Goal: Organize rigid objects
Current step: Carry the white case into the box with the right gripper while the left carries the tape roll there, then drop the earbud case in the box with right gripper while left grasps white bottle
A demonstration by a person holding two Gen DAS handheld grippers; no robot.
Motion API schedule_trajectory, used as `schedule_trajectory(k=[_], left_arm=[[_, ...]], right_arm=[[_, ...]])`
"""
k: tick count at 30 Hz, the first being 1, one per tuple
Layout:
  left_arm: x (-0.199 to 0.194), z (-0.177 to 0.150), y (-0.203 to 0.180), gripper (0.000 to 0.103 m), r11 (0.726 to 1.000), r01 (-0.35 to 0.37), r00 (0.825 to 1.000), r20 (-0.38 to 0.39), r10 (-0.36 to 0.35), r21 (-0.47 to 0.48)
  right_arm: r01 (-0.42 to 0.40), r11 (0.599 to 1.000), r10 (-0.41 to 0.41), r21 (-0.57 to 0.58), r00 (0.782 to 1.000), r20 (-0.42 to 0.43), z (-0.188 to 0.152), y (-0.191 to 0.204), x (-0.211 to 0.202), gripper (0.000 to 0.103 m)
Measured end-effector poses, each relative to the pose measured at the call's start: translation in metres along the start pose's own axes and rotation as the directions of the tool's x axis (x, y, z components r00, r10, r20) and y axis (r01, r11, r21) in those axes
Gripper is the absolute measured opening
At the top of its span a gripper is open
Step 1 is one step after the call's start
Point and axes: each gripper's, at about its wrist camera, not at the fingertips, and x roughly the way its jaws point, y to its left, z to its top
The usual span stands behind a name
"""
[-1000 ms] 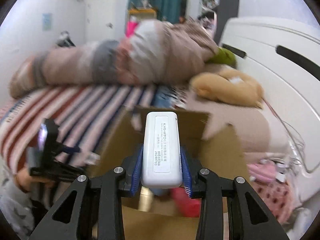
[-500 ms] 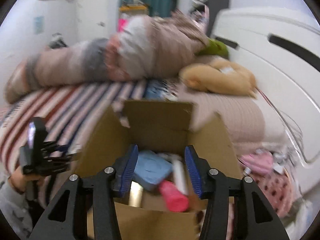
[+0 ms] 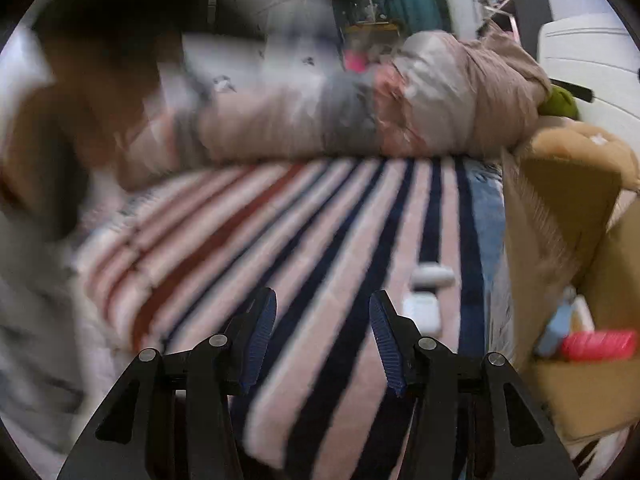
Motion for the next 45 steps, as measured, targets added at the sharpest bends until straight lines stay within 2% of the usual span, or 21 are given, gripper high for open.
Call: schedule_trajectory(k=[2,3,6,10,11,12,14,17,19,21,22,25,28,30,35,39,42,45], left_arm=[[0.018,0.016,-0.029,0.041,0.996,0.059,0.998,-0.039,-0.056,0.062],[0.027,0.021,-0.042,0.041,0.993,0.074,0.996,-0.062,-0.069,0.089],[0.062,0.028,-0.073,0.041,0.981,0.146,0.98,-0.155,-0.125,0.127],[0.088,0.024,-0.091,0.042,0.976,0.17,0.964,-0.23,-0.136,0.136],[0.091,0.024,-0.092,0.045,0.975,0.171,0.962,-0.237,-0.134,0.14],[0.091,0.024,-0.094,0.058,0.975,0.172,0.962,-0.239,-0.135,0.14],[0.088,0.025,-0.094,0.078,0.975,0.165,0.968,-0.215,-0.132,0.146],[0.074,0.026,-0.082,0.08,0.981,0.15,0.976,-0.175,-0.127,0.121],[0.056,0.026,-0.061,0.08,0.99,0.122,0.986,-0.124,-0.112,0.071],[0.041,0.025,-0.042,0.08,0.998,0.058,0.995,-0.078,-0.055,0.033],[0.03,0.021,-0.026,0.08,1.0,-0.007,0.999,-0.051,0.007,0.01],[0.01,0.007,0.01,0.08,0.993,-0.111,0.994,-0.007,0.111,-0.038],[0.004,-0.018,0.06,0.08,0.962,-0.241,0.971,-0.027,0.24,-0.127],[0.01,-0.036,0.085,0.08,0.949,-0.271,0.962,-0.062,0.265,-0.161],[0.053,-0.083,0.112,0.08,0.943,-0.262,0.959,-0.166,0.231,-0.205],[0.098,-0.107,0.104,0.08,0.957,-0.207,0.961,-0.226,0.16,-0.204],[0.132,-0.118,0.093,0.079,0.964,-0.172,0.959,-0.257,0.117,-0.204],[0.166,-0.124,0.075,0.072,0.975,-0.154,0.956,-0.273,0.106,-0.158]], right_arm=[[0.112,0.994,-0.112,-0.003,0.993,-0.039,-0.016,-0.004,0.031,0.045],[0.177,0.984,-0.177,-0.013,0.983,-0.054,-0.02,-0.006,0.044,0.045],[0.34,0.939,-0.343,-0.054,0.937,-0.07,-0.025,-0.024,0.08,0.045],[0.352,0.935,-0.355,-0.047,0.924,-0.139,-0.02,-0.049,0.106,0.045],[0.351,0.935,-0.356,-0.057,0.922,-0.151,-0.019,-0.051,0.109,0.047],[0.348,0.935,-0.353,-0.063,0.922,-0.159,-0.02,-0.05,0.11,0.052],[0.332,0.941,-0.337,-0.059,0.925,-0.176,-0.022,-0.055,0.116,0.053],[0.315,0.949,-0.314,-0.027,0.932,-0.18,-0.02,-0.059,0.118,0.053],[0.296,0.955,-0.293,-0.014,0.938,-0.186,-0.018,-0.062,0.121,0.039],[0.292,0.956,-0.291,-0.024,0.939,-0.184,-0.019,-0.058,0.12,0.039],[0.286,0.958,-0.287,-0.03,0.941,-0.182,-0.019,-0.056,0.118,0.039],[0.197,0.98,-0.198,-0.018,0.966,-0.164,-0.012,-0.047,0.101,0.039],[0.126,0.991,-0.131,-0.045,0.981,-0.145,-0.001,-0.032,0.072,0.039],[0.073,0.996,-0.08,-0.055,0.988,-0.129,0.011,-0.025,0.041,0.039],[0.047,0.995,-0.046,-0.084,0.999,0.005,0.043,-0.03,-0.043,0.039],[0.131,0.99,-0.125,-0.058,0.988,0.091,0.066,-0.063,-0.094,0.039],[0.246,0.968,-0.243,-0.044,0.968,0.068,0.075,-0.093,-0.099,0.039],[0.273,0.962,-0.273,0.0,0.962,-0.01,0.074,-0.122,-0.085,0.039]])
